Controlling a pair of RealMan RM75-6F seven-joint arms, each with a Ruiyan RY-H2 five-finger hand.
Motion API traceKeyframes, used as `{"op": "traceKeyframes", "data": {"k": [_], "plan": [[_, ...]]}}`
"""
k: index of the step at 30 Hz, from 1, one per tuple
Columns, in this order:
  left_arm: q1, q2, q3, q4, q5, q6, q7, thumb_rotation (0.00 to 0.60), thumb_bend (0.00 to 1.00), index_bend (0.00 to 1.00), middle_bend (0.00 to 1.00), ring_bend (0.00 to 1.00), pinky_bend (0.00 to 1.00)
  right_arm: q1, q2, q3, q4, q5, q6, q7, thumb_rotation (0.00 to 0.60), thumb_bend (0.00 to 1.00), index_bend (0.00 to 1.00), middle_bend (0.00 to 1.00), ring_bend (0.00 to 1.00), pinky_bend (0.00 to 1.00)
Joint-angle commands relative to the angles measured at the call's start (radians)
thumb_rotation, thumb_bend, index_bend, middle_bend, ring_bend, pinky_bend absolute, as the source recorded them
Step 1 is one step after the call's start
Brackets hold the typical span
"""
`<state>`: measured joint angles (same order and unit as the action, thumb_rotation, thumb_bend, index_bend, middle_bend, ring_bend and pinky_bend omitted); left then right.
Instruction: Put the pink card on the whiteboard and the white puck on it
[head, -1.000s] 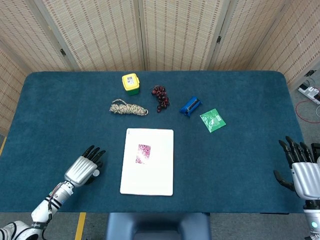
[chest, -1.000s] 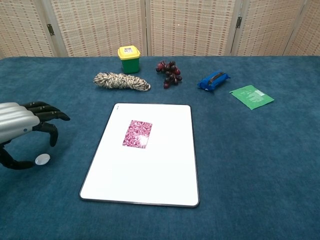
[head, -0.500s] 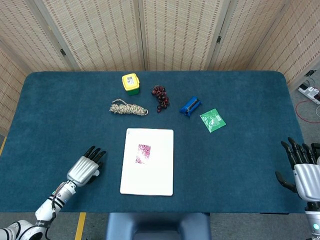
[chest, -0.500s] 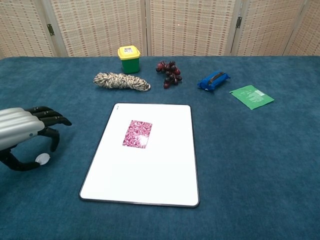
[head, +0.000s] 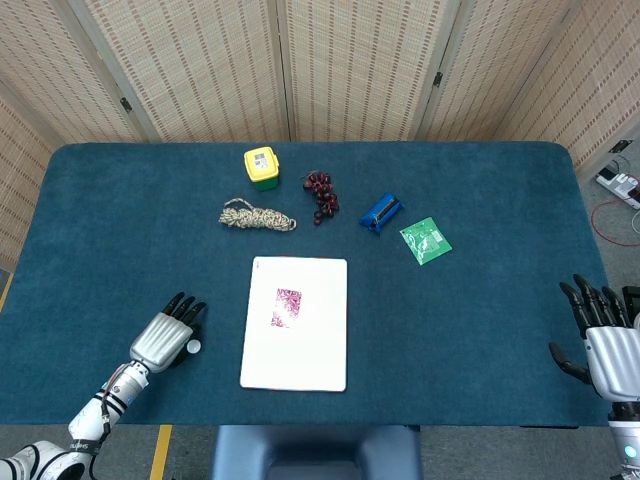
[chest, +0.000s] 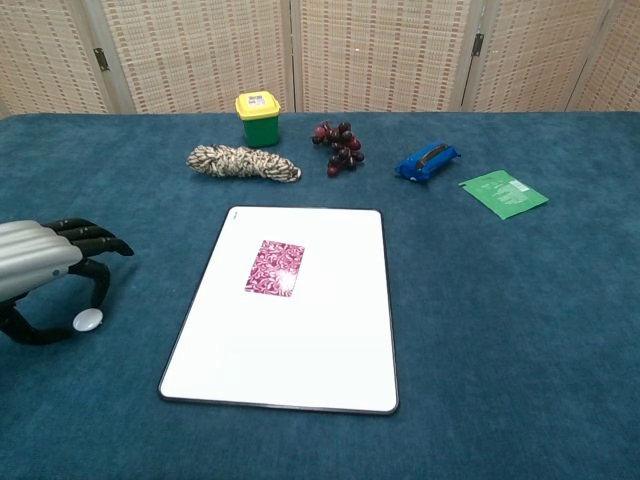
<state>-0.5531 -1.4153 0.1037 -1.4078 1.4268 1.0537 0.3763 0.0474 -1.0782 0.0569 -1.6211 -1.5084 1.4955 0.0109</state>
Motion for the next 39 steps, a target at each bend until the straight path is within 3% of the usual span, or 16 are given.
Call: {"op": "traceKeyframes", "data": {"k": [1,19,30,39], "plan": [[0.002,-0.003,-0.002,0.003,0.005,-0.003,0.0,0.6,0.35,0.48,0.13,0.09,0.0,-0.001,0.0,0.0,-0.001,0.001,0.0,-0.001,0.6,0.34,0.0,0.04,0.09,0.0],[-0.005,0.004,-0.03,-0.017,0.047,-0.014,-0.024,0.6,0.43,0.53,0.14,0.1,0.0,-0.006,0.003,-0.001,-0.005,0.002,0.007,-0.004,0.6,0.34,0.0,0.04,0.09,0.0],[-0.129,0.052,-0.149,-0.167,0.075,-0.072,-0.036,0.6,0.43,0.53,0.14,0.09,0.0,-0.003,0.001,-0.001,-0.013,0.001,0.003,-0.013,0.6,0.34,0.0,0.04,0.09,0.0],[-0.267,-0.042,-0.239,-0.145,0.023,-0.197,0.023,0.6,0.44,0.52,0.14,0.09,0.0,-0.021,0.007,-0.004,-0.018,0.014,0.018,-0.015,0.6,0.34,0.0,0.04,0.09,0.0]]}}
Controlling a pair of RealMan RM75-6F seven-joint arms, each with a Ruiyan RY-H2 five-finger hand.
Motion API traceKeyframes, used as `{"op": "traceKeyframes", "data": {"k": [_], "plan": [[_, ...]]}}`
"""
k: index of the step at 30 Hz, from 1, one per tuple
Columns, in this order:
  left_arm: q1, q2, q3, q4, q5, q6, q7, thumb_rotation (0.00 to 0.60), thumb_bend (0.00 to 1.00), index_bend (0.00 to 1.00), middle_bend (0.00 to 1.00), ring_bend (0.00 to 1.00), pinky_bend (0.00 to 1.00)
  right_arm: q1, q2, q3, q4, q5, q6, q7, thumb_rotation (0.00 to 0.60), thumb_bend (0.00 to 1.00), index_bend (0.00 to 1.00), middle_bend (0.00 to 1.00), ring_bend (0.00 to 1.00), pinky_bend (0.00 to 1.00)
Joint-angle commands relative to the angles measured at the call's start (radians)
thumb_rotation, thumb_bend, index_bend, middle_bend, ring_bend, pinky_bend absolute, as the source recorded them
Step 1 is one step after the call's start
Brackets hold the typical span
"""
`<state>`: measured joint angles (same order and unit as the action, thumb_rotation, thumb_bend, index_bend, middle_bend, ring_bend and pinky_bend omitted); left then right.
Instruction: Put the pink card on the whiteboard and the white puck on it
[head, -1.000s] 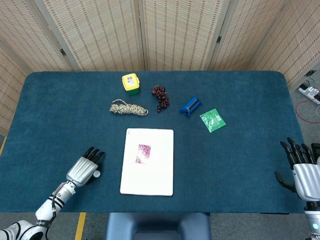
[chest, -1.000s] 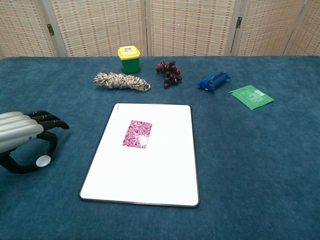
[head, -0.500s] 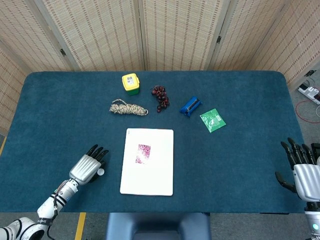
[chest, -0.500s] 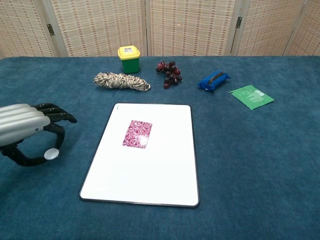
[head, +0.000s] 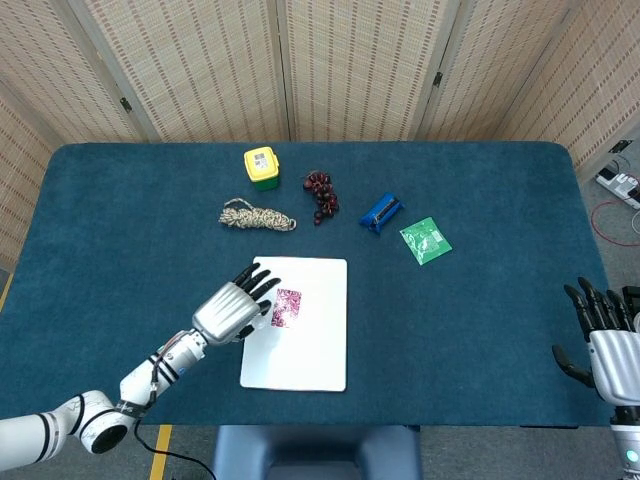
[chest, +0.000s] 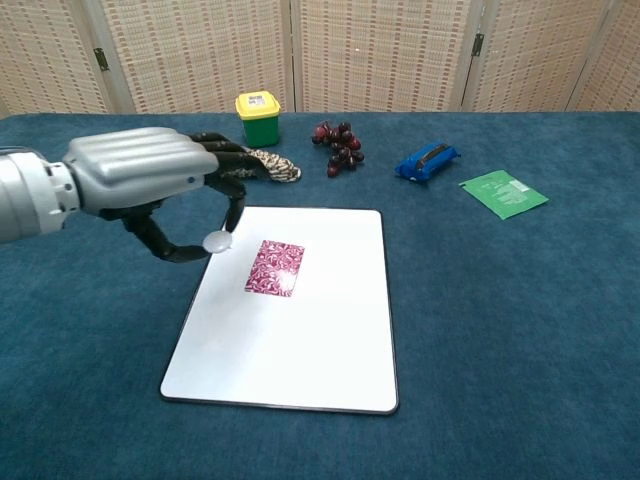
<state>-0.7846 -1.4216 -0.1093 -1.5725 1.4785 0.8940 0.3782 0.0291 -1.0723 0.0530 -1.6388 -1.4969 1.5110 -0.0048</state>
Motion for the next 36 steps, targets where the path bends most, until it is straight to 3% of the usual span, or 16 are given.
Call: {"op": "traceKeyframes", "data": {"k": [1,13,25,36], "plan": [[-0.049,-0.049,-0.034,0.028,-0.042,-0.051,0.027,0.6,0.44,0.52,0.14,0.09,0.0,-0.004,0.001,0.0,-0.001,0.003,0.004,0.0,0.6,0.34,0.0,0.04,0.09,0.0],[-0.177,-0.198,-0.093,0.173,-0.229,-0.157,0.15,0.6,0.44,0.52,0.14,0.09,0.0,-0.013,0.005,0.002,-0.001,0.02,0.004,0.002,0.6,0.34,0.0,0.04,0.08,0.0],[-0.211,-0.259,-0.071,0.277,-0.32,-0.162,0.173,0.6,0.44,0.52,0.14,0.09,0.0,-0.021,0.006,0.003,0.001,0.03,0.004,0.002,0.6,0.34,0.0,0.04,0.09,0.0],[-0.223,-0.262,-0.042,0.283,-0.353,-0.155,0.197,0.6,0.44,0.5,0.14,0.08,0.0,-0.023,0.005,0.006,0.004,0.033,0.004,0.004,0.6,0.34,0.0,0.04,0.09,0.0]]}}
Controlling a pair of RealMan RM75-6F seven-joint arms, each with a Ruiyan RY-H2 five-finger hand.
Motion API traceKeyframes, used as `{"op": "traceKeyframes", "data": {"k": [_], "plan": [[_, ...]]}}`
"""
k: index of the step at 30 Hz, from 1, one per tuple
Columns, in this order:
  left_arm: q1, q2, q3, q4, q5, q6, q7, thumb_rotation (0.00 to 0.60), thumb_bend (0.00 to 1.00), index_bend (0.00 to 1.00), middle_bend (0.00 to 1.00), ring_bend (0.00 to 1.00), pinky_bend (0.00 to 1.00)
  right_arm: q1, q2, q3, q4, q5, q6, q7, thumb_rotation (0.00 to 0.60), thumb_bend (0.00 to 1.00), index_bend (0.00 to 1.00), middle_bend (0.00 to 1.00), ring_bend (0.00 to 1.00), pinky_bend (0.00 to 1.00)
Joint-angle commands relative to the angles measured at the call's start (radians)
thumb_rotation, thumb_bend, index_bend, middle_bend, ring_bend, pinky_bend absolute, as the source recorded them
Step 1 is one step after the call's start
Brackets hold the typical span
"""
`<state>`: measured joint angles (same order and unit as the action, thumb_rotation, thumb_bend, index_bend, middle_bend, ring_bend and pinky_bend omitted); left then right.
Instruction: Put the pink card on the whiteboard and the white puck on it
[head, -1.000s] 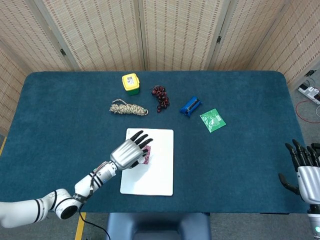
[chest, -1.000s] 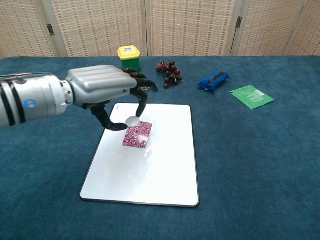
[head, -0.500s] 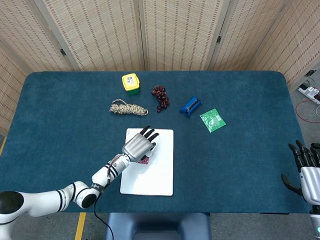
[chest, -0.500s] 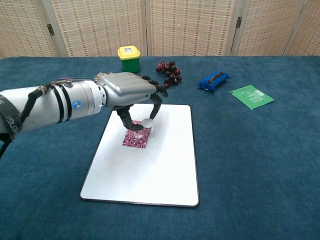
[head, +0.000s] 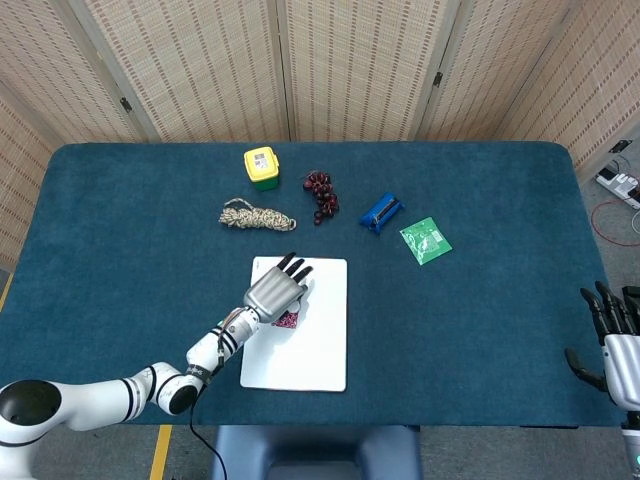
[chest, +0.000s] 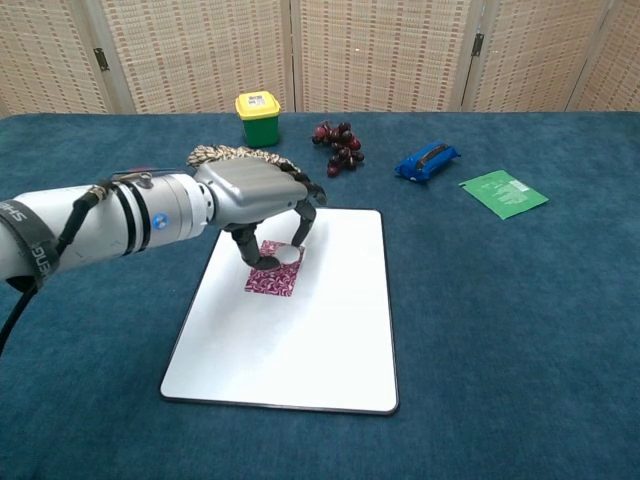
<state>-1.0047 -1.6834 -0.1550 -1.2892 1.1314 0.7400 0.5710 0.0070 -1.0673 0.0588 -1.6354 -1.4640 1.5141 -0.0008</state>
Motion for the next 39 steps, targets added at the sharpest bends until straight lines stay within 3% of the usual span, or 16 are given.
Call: {"op": "traceKeyframes", "data": {"k": [1,8,11,16,19,33,39], "plan": [[-0.004,0.0,0.006,0.002,-0.01,-0.002,0.007,0.6,0.44,0.49,0.14,0.08,0.0,-0.001,0.0,0.001,0.0,0.002,0.001,0.0,0.6,0.34,0.0,0.04,0.09,0.0],[-0.01,0.004,0.026,0.005,-0.028,0.0,0.031,0.6,0.44,0.48,0.14,0.08,0.0,-0.005,0.002,0.001,-0.005,-0.001,0.007,-0.002,0.6,0.34,0.0,0.04,0.09,0.0],[-0.011,0.012,0.036,-0.001,-0.048,-0.002,0.048,0.6,0.44,0.42,0.14,0.07,0.0,-0.004,0.001,0.001,-0.005,-0.001,0.004,-0.003,0.6,0.34,0.0,0.04,0.09,0.0],[-0.008,0.031,0.037,-0.032,-0.1,0.001,0.061,0.6,0.44,0.08,0.09,0.03,0.0,-0.001,0.001,0.004,-0.006,-0.006,0.005,-0.003,0.6,0.34,0.0,0.04,0.09,0.0],[-0.002,0.052,0.031,-0.064,-0.124,0.01,0.05,0.6,0.44,0.01,0.06,0.01,0.0,0.001,0.002,0.005,-0.007,-0.009,0.004,-0.004,0.6,0.34,0.0,0.04,0.09,0.0],[0.18,0.249,-0.011,-0.265,-0.177,0.282,-0.09,0.6,0.44,0.07,0.06,0.05,0.0,0.02,0.034,0.019,-0.008,0.004,-0.029,0.048,0.6,0.34,0.0,0.04,0.09,0.0],[0.303,0.346,0.018,-0.352,-0.128,0.42,-0.162,0.6,0.44,0.08,0.08,0.06,0.0,0.046,0.059,0.032,0.013,0.022,-0.081,0.128,0.6,0.33,0.0,0.04,0.09,0.0]]}}
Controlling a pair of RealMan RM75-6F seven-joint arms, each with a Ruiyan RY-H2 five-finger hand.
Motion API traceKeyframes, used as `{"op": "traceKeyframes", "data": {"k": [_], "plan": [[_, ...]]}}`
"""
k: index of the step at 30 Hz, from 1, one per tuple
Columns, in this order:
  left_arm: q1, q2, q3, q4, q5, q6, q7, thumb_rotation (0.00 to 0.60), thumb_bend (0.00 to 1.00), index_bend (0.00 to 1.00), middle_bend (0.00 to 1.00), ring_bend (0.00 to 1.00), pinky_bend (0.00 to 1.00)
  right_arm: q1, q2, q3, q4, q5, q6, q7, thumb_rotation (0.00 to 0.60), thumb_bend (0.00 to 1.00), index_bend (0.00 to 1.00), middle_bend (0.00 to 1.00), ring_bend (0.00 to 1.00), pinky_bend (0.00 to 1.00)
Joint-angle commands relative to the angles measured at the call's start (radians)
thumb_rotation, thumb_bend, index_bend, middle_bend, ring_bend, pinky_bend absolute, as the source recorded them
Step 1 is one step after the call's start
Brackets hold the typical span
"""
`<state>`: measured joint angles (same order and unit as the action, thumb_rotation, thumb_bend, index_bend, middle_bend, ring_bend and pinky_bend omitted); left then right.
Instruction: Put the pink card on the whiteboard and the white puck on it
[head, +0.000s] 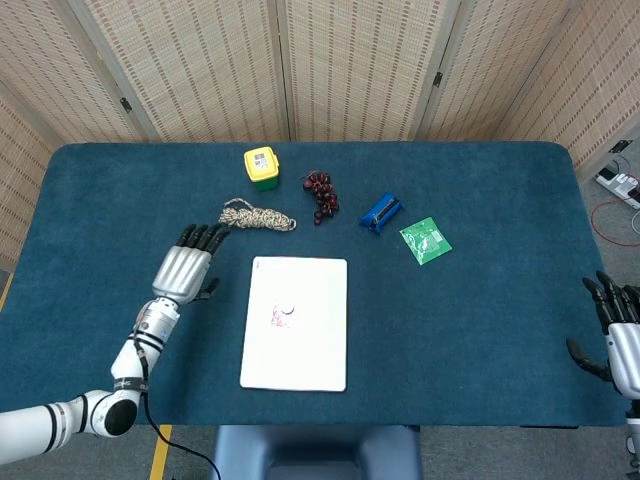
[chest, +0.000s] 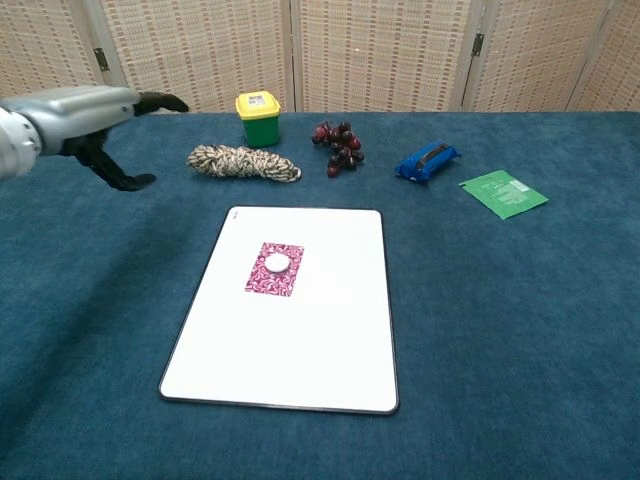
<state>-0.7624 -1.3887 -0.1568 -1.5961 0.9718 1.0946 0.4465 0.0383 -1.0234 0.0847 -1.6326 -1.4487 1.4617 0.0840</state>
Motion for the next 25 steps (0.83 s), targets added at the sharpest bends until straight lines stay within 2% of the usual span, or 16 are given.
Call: {"op": "traceKeyframes", "data": {"k": [1,5,11,17,25], "plan": [[0.08,0.064,0.029,-0.054,0.046,0.087,-0.044,0.6,0.44,0.09,0.08,0.06,0.0,0.02,0.021,0.007,0.012,0.006,-0.038,0.063,0.6,0.33,0.0,0.04,0.09,0.0],[0.171,0.11,0.079,-0.088,0.114,0.19,-0.067,0.6,0.44,0.12,0.08,0.06,0.0,0.043,0.046,0.0,0.023,-0.011,-0.087,0.157,0.6,0.33,0.0,0.04,0.09,0.0],[0.298,0.163,0.143,-0.135,0.2,0.322,-0.097,0.6,0.44,0.12,0.09,0.06,0.0,0.053,0.047,-0.003,0.034,-0.023,-0.091,0.173,0.6,0.33,0.0,0.04,0.09,0.0],[0.396,0.21,0.185,-0.196,0.267,0.416,-0.098,0.6,0.44,0.16,0.1,0.07,0.0,0.037,0.02,-0.016,0.036,-0.035,-0.057,0.13,0.6,0.33,0.0,0.06,0.09,0.0],[0.487,0.214,0.211,-0.227,0.339,0.49,-0.11,0.6,0.44,0.16,0.1,0.08,0.0,0.012,-0.011,-0.023,0.029,-0.047,0.001,0.07,0.6,0.33,0.01,0.08,0.09,0.0]]}}
